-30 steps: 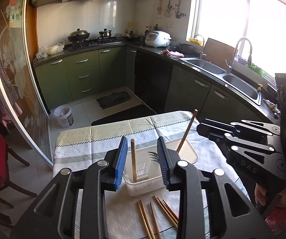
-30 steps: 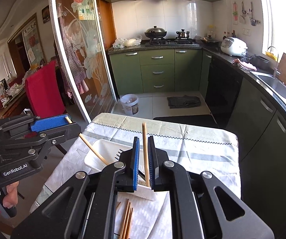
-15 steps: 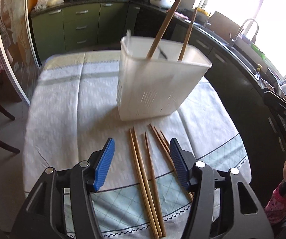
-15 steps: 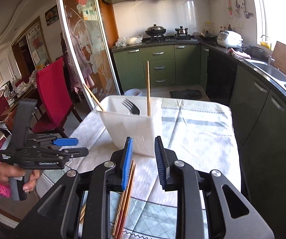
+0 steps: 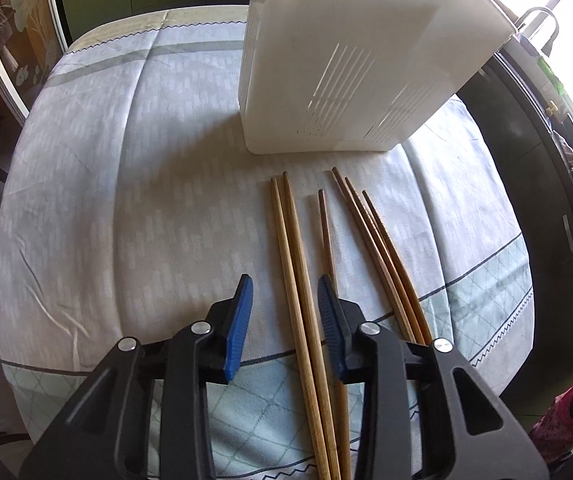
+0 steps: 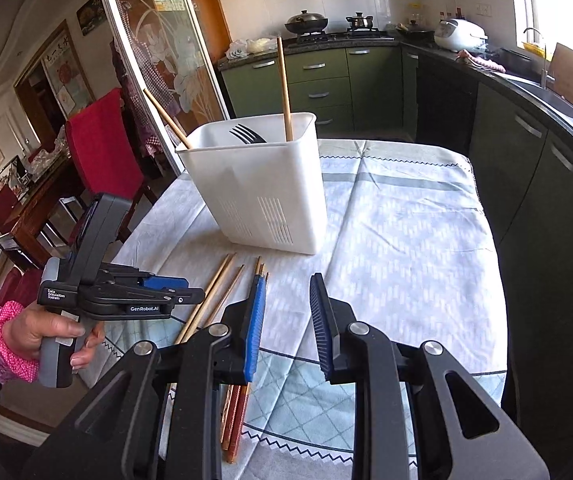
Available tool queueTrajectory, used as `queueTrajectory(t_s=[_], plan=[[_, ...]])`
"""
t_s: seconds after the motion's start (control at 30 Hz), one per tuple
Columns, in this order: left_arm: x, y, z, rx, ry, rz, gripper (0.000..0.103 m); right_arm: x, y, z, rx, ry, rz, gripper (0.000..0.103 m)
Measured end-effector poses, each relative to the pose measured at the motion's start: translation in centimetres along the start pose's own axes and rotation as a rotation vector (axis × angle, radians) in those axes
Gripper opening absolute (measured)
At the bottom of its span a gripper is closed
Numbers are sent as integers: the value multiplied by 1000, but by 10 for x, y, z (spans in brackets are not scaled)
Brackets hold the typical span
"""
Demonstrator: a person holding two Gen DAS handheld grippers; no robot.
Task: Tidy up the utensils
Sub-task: 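Grasp a wooden chopstick with the left tool while the right tool grasps another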
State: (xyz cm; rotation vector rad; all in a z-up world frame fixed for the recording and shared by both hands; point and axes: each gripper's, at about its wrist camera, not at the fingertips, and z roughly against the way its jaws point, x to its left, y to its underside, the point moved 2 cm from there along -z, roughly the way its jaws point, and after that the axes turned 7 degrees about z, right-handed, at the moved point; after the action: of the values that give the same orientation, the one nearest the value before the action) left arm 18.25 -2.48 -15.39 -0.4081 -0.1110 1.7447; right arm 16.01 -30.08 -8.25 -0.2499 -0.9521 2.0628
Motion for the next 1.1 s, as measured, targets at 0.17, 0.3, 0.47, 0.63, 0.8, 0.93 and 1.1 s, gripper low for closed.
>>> queueTrajectory(t_s=[0.17,0.3,0.47,0.63,0.8,0.93,1.1], plan=[[0,1,-9,26,-38,-4,21,5,-2,-14,29,-18,6,23],[-6,1,-12,29,-66,-26,21,12,-1,-30,75,-12,30,23],[-24,-3,-23,40,-125,-73,9,30,9,-78,221,10,100,23],[-23,-8,-26,39,-161,-106,8,39,14,-118,314,15,138,23],[-15,-11,-26,30,-206,-145,8,39,9,-144,368,14,136,23],[-9,-14,-26,29,-216,-148,9,40,7,-161,406,21,144,22],[-8,-18,-27,27,-228,-159,9,48,5,-178,432,60,158,17]])
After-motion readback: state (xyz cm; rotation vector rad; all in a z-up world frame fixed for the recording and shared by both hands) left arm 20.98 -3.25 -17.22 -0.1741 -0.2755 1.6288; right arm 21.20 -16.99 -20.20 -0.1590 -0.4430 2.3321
